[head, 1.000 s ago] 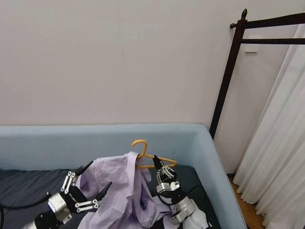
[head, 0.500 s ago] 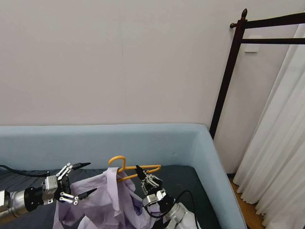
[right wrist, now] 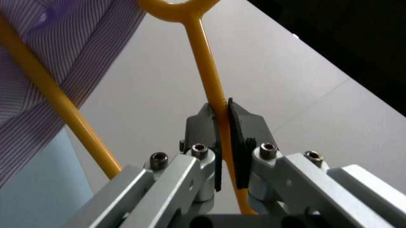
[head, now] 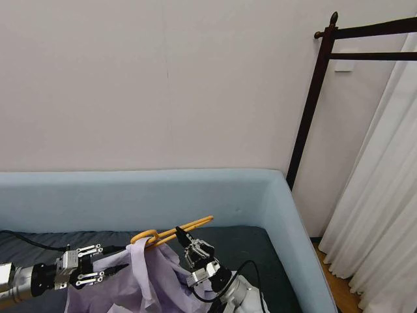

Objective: Pick up the clothes from the sofa and hang them on the clothes hanger.

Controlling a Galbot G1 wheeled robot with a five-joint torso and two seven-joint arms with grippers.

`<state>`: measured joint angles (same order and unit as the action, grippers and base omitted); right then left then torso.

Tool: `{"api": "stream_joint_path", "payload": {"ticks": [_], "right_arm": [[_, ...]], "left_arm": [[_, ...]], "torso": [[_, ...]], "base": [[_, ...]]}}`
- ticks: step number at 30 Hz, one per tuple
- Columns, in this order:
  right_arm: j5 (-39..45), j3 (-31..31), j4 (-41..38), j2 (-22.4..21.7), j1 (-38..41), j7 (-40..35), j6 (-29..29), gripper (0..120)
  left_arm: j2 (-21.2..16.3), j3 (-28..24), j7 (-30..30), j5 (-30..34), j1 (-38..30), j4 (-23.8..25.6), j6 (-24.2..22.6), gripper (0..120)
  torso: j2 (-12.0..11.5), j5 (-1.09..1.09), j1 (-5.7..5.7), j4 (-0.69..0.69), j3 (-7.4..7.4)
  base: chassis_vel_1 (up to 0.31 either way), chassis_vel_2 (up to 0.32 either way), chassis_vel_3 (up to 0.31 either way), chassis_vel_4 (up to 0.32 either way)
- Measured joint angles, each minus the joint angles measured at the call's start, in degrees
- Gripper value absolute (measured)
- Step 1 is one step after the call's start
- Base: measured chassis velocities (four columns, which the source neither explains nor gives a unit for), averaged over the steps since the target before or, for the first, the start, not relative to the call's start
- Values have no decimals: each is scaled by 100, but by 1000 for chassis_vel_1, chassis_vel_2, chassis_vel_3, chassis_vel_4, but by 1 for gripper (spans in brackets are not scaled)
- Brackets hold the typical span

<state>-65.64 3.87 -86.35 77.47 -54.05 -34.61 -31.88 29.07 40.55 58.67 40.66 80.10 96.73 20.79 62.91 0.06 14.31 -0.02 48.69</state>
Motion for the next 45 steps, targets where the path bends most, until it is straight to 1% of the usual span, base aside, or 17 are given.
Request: {"api": "stream_joint_path", "payload": {"ticks": [4, 11, 13, 14, 17, 18, 21, 22, 23, 26, 27, 29, 31, 32, 36, 41, 45], "right_arm": [[85, 65, -13, -5, -7, -5, 21, 3], [758, 219, -92, -141, -5, 459, 1, 6], [1539, 305, -118, -271, -4, 895, -162, 15], [1539, 305, -118, -271, -4, 895, -162, 15], [3050, 399, -66, -518, -15, 2058, -642, 29], [3050, 399, -66, -518, -15, 2058, -642, 29], [5098, 599, 201, -775, -20, 3533, -1081, 43], [5628, 667, 356, -839, -7, 3783, -996, 47], [5628, 667, 356, -839, -7, 3783, -996, 47], [6567, 749, 878, -918, 164, 3904, 102, 62], [6567, 749, 878, -918, 164, 3904, 102, 62], [7057, 769, 1230, -882, 365, 3915, 986, 72], [7162, 704, 1591, -730, 530, 3884, 1411, 81], [7162, 704, 1591, -730, 530, 3884, 1411, 81], [6752, 636, 2268, -395, 823, 3858, 1900, 97], [6369, 643, 2745, -177, 982, 3911, 1951, 100], [5656, 584, 3001, -98, 1042, 4478, 1812, 100]], "left_arm": [[105, -32, -17, -1, -26, -23, -12, 8], [216, -3, 35, 63, -7, -136, -73, 6], [269, 35, 45, 138, -7, -306, -91, 6], [269, 35, 45, 138, -7, -306, -91, 6], [368, 59, 47, 160, -71, -633, -89, 6], [368, 59, 47, 160, -71, -633, -89, 6], [474, 74, 32, 145, -136, -868, -64, 6], [496, 90, 36, 116, -144, -934, -51, 6], [496, 90, 36, 116, -144, -934, -51, 6], [542, 168, 67, -37, -147, -1124, 21, 6], [542, 168, 67, -37, -147, -1124, 21, 6], [592, 193, 65, -161, -147, -1239, 54, 6], [670, 188, 60, -290, -154, -1319, 72, 6], [670, 188, 60, -290, -154, -1319, 72, 6], [952, 229, 45, -571, -37, -1419, 142, 6], [1105, 256, 31, -826, 76, -1487, 194, 6], [1183, 276, 9, -937, 127, -1594, 314, 6]], "torso": [[0, 0, 0, 0, 0], [0, 0, 0, 0, 0], [0, 1, 0, 0, 0], [0, 1, 0, 0, 0], [0, 1, 0, 1, 0], [0, 1, 0, 1, 0], [0, 0, -1, 0, 0], [0, 0, -1, -1, 0], [0, 0, -1, -1, 0], [0, 1, -1, -1, 0], [0, 1, -1, -1, 0], [0, 1, -1, 0, 0], [0, 1, -1, 0, 0], [0, 1, -1, 0, 0], [0, -1, 0, 1, 0], [0, 0, -1, 2, 0], [0, 1, -1, 0, 0]], "base": [[0, 0, 0, 0], [0, 0, 0, 0], [0, 0, 0, 0], [0, 0, 0, 0], [0, 0, 0, 0], [0, 0, 0, 0], [0, 0, 0, 0], [0, 0, 0, 0], [0, 0, 0, 0], [0, 0, 0, 0], [0, 0, 0, 0], [0, 0, 0, 0], [0, 0, 0, 0], [0, 0, 0, 0], [0, 0, 0, 0], [0, 0, 0, 0], [0, 0, 0, 0]]}}
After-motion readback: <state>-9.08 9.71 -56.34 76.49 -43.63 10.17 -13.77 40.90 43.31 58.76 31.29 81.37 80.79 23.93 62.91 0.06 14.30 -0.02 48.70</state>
